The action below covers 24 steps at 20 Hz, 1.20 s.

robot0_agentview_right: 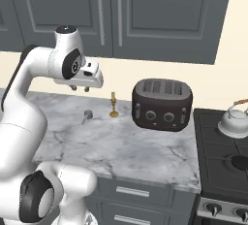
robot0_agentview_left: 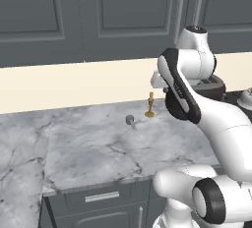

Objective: Pick the pan from the cabinet and place it on the stove. Then turn on the stove burner for the pan.

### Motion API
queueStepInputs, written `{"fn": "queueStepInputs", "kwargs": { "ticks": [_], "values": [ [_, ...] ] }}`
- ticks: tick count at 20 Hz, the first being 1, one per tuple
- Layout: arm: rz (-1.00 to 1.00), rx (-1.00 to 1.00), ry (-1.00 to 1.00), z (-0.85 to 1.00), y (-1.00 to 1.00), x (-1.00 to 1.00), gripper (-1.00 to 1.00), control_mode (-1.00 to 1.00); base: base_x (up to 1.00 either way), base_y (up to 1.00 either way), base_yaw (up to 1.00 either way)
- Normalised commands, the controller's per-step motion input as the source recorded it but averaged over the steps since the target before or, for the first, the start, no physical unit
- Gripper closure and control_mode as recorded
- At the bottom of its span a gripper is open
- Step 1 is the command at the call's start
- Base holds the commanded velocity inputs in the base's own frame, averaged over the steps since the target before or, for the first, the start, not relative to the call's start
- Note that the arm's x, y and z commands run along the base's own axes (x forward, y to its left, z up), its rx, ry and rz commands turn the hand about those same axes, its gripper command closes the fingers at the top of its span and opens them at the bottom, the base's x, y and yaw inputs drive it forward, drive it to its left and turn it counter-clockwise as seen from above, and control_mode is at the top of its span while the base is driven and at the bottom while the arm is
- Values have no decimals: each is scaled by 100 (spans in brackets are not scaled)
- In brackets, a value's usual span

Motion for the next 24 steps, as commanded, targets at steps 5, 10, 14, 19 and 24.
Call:
{"fn": "queueStepInputs", "kwargs": {
  "ticks": [5,10,14,19,24],
  "values": [
    [-1,0,-12,0,-4,-25,-100,-100,0,0,0],
    [-5,0,-26,7,-34,-50,-100,-100,0,0,0],
    [0,0,-23,18,-51,-38,-100,-100,0,0,0],
    [0,0,-15,39,-48,-8,-100,-100,0,0,0],
    [0,0,-12,58,-22,2,-100,-100,0,0,0]
  ]
}}
